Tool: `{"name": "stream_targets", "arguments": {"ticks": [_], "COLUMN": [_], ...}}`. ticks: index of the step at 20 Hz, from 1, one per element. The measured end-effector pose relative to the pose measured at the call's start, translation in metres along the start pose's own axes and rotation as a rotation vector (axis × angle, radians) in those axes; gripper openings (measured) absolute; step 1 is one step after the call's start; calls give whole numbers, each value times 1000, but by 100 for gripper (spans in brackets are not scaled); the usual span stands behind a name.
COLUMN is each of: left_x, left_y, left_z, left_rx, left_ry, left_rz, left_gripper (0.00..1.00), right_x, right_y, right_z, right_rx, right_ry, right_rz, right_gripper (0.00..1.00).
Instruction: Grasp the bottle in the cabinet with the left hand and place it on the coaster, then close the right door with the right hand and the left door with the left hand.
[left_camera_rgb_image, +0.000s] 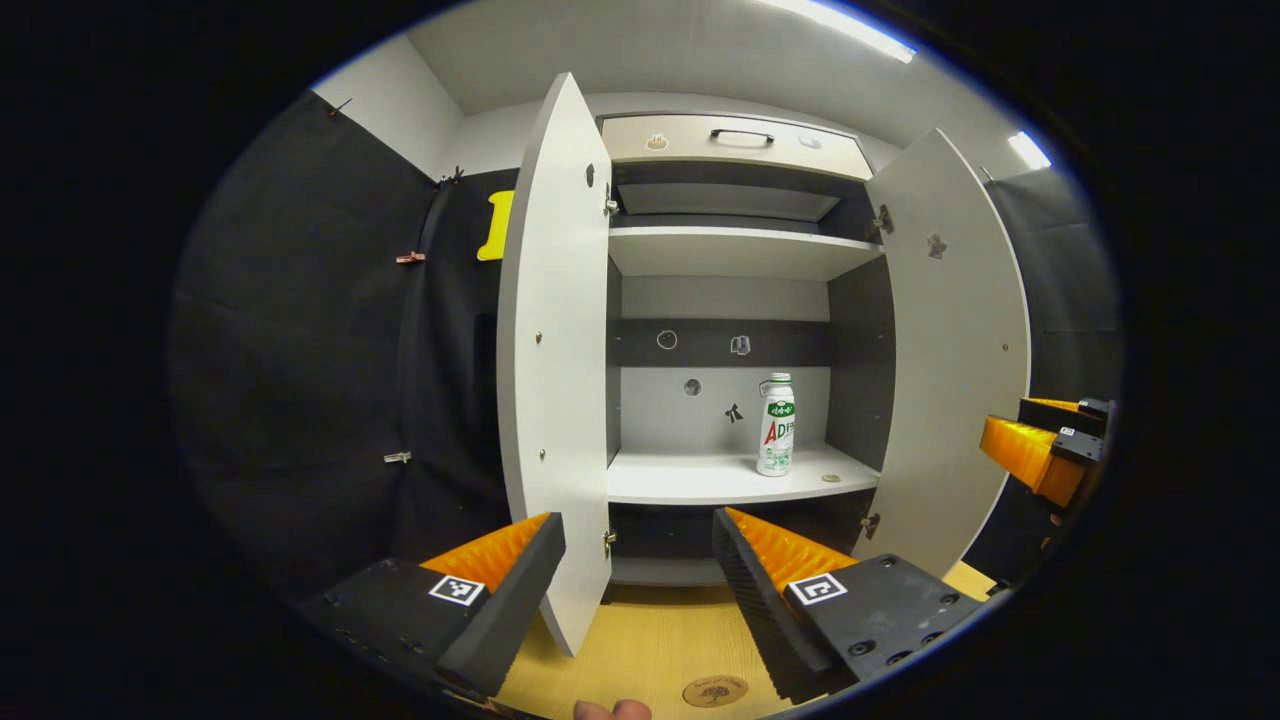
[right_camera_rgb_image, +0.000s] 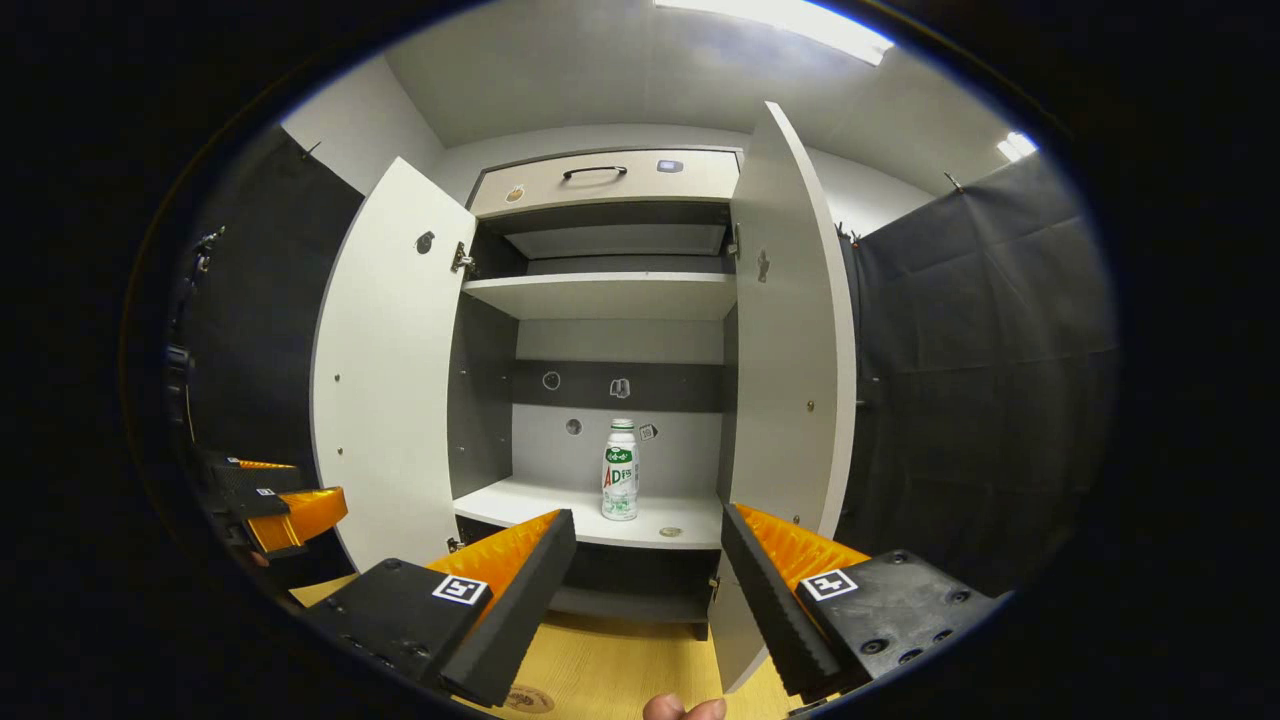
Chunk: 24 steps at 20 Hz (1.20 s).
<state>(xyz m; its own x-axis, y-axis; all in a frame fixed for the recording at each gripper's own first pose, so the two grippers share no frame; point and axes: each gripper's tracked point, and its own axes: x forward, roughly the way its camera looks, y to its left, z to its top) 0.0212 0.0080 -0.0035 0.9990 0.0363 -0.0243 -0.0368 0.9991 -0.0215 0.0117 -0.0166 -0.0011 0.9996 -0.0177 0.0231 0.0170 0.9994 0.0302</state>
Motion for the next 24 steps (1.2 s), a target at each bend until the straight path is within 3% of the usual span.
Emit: {"name": "stream_targets", "arguments": {"ticks": [5, 13, 24], "left_x": [-1, 17, 103], "left_y": [0, -18, -101], "left_z": [0, 3, 24], "left_rx": [2, -4, -2], "left_ry": [2, 2, -25], "left_rz": [9, -27, -192], "left_gripper": [95, 95, 95], "right_x": [18, 7, -11], "right_y": [4, 3, -44], "right_z": [-6, 5, 13], "right_rx": [7, 19, 1], "right_ry": [28, 13, 3], "right_rz": [7, 16, -51], "right_gripper": [98, 98, 98]}}
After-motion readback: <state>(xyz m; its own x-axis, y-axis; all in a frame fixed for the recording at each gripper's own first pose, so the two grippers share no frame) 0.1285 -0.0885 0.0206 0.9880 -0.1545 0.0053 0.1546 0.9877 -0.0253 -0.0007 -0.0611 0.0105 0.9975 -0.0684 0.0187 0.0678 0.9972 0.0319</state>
